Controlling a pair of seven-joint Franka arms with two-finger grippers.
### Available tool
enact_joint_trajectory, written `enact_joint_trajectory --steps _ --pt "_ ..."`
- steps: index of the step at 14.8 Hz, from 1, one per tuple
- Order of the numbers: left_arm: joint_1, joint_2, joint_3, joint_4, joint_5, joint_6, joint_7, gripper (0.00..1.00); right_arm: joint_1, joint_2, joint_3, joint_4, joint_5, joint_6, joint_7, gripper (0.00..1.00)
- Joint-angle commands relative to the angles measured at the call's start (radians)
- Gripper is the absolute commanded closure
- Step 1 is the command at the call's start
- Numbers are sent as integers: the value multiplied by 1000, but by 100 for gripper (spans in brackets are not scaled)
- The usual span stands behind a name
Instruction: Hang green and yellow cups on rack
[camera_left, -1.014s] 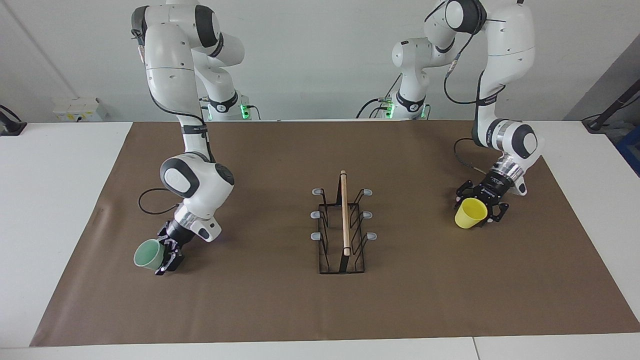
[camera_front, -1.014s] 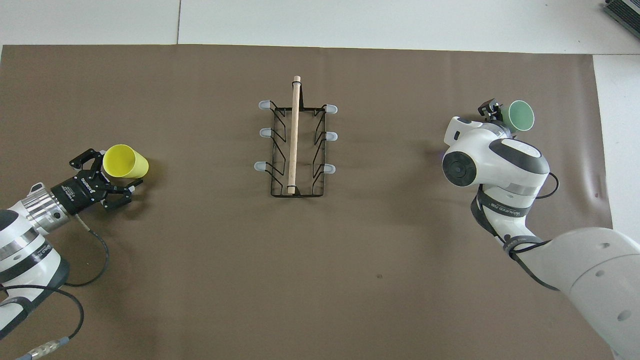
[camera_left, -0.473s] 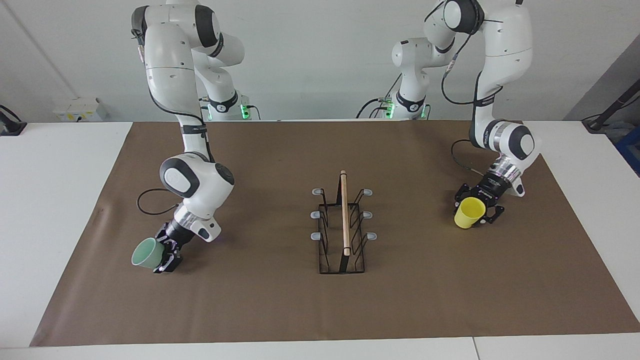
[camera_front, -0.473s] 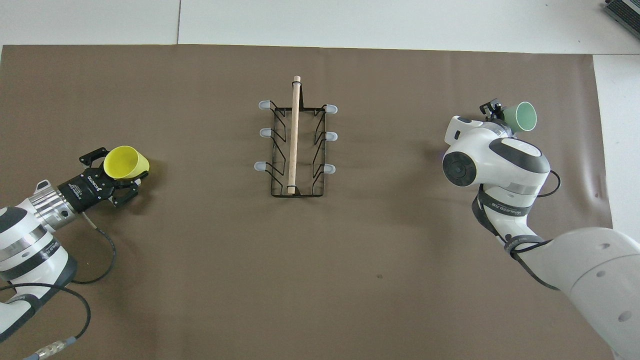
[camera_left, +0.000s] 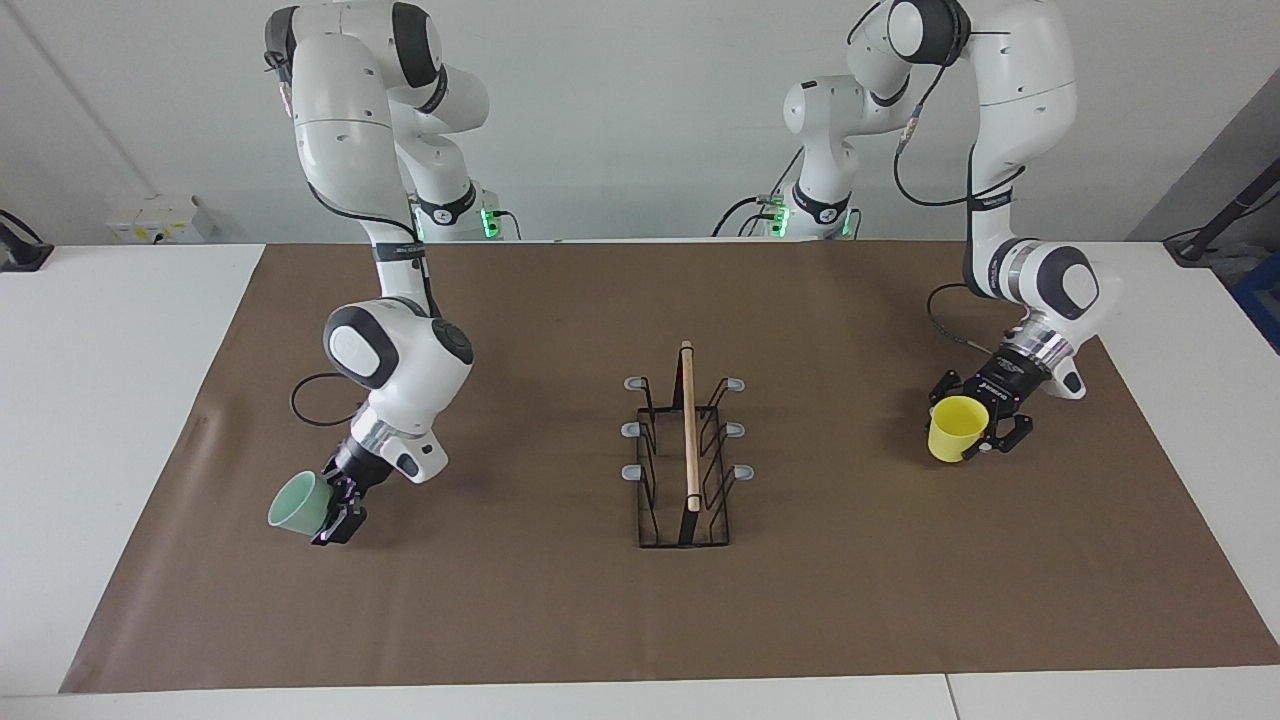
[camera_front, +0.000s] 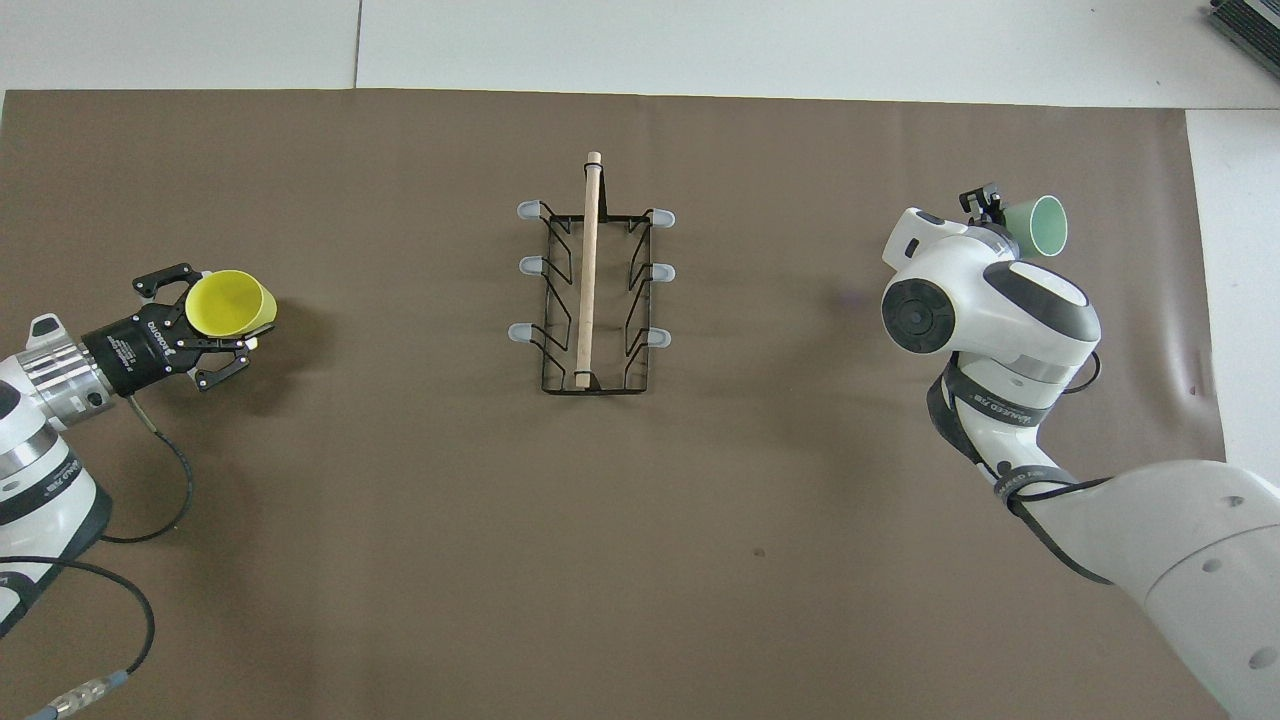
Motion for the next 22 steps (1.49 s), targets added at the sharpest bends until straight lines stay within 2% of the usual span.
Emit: enact_joint_trajectory --steps 1,3,6,8,12,16,18,20,22 --pt "-14 -8 10 87 185 16 -78 100 1 -61 23 -10 132 -43 -22 100" --pt "-14 -11 10 147 298 16 -88 100 -2 -104 66 -9 262 -74 -22 100" --pt "-22 -13 10 240 491 18 -121 100 1 -145 73 -1 480 -70 -20 100" --pt "-39 -22 10 285 581 16 -151 100 -10 -161 103 22 600 -69 -17 100" --pt "-77 -49 12 340 754 19 -167 100 -5 -224 105 37 953 -57 -22 100" --pt "-111 -54 10 429 933 21 -203 100 -8 -244 114 54 1250 -8 -29 100" --pt "-126 -56 10 451 1025 30 -200 100 -13 -256 114 54 1466 16 -141 100" --pt "-135 -69 10 465 1075 29 -201 100 -18 -273 109 45 1741 16 -280 100" --pt "-146 -83 10 465 1137 27 -194 100 -54 -277 112 41 1863 4 -374 100"
